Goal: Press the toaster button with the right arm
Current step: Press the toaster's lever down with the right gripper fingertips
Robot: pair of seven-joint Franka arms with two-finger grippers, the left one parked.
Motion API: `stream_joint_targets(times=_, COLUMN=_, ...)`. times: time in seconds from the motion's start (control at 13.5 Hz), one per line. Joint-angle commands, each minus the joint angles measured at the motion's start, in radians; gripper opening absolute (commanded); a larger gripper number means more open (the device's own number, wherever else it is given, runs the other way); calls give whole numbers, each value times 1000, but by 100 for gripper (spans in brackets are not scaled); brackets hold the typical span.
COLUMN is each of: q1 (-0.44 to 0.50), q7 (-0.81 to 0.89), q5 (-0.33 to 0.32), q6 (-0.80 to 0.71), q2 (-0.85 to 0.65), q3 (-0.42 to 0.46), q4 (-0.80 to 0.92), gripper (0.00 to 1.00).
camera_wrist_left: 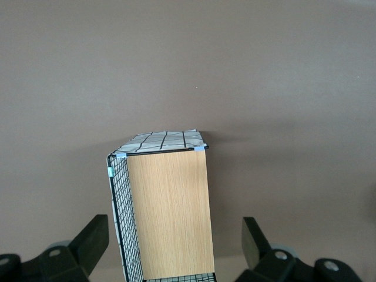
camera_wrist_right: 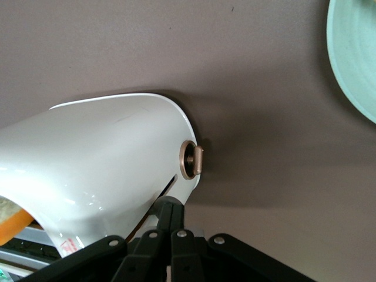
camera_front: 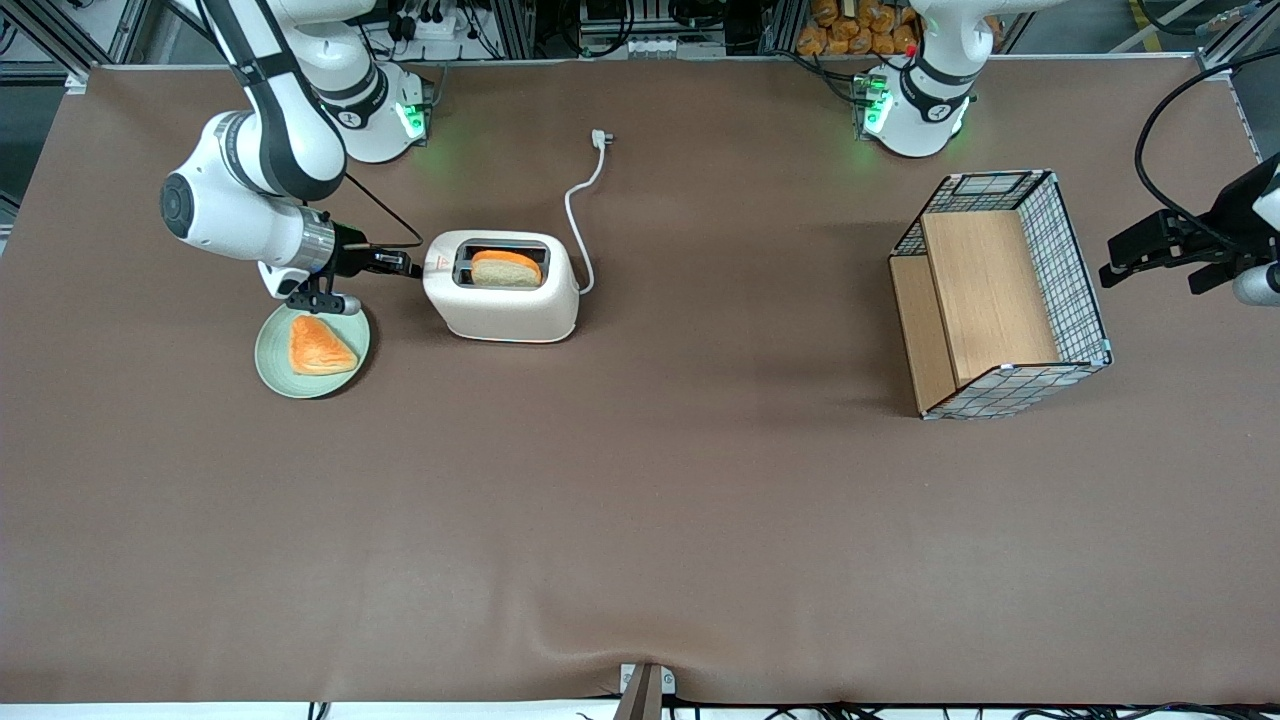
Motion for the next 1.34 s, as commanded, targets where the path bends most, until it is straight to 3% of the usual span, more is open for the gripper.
stream_joint_targets(times=0.0, q1=29, q7=-59, q5=49, q6=51, q2=10, q3=-1, q4=-26, gripper=0)
stream_joint_targets(times=0.97, q1=58, q7=-88, q5=52, q6=157, q2=91, q3=1, q4=-34, gripper=0)
stream_joint_targets(times=1.26, q1=86, q7=-141, q5=128, q6=189, q2=120, q3=-1, q4=-33, gripper=0)
